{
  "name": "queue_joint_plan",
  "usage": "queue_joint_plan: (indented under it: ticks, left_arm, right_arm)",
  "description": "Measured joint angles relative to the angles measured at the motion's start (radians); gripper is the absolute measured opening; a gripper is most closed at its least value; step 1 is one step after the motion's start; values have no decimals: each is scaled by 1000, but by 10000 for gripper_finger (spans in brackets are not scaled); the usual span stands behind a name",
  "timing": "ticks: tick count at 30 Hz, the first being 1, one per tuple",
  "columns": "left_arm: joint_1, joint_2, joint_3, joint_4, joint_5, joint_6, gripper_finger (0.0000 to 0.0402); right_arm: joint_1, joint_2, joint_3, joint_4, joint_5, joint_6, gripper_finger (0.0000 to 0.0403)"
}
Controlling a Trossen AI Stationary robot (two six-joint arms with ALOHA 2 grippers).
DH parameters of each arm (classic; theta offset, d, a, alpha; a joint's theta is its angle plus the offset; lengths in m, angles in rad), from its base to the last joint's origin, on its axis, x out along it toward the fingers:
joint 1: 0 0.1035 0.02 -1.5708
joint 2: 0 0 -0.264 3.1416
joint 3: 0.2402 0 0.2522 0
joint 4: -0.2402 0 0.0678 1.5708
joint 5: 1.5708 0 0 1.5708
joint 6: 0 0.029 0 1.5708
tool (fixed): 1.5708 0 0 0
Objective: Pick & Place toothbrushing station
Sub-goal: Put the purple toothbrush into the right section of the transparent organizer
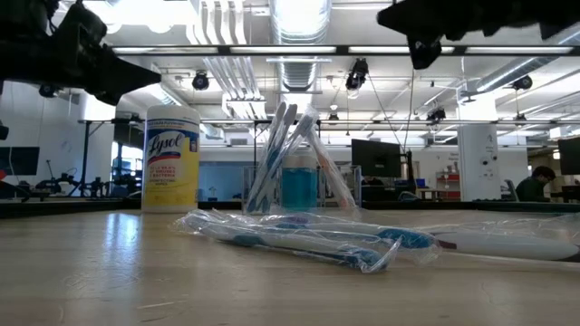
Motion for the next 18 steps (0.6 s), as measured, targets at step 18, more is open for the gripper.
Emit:
queue_joint_plan:
  ticks: [18]
  left_arm:
    - [0,0,-5,22,-1,-8,23]
  right_arm:
    - [171,486,626,-965,70,575,9]
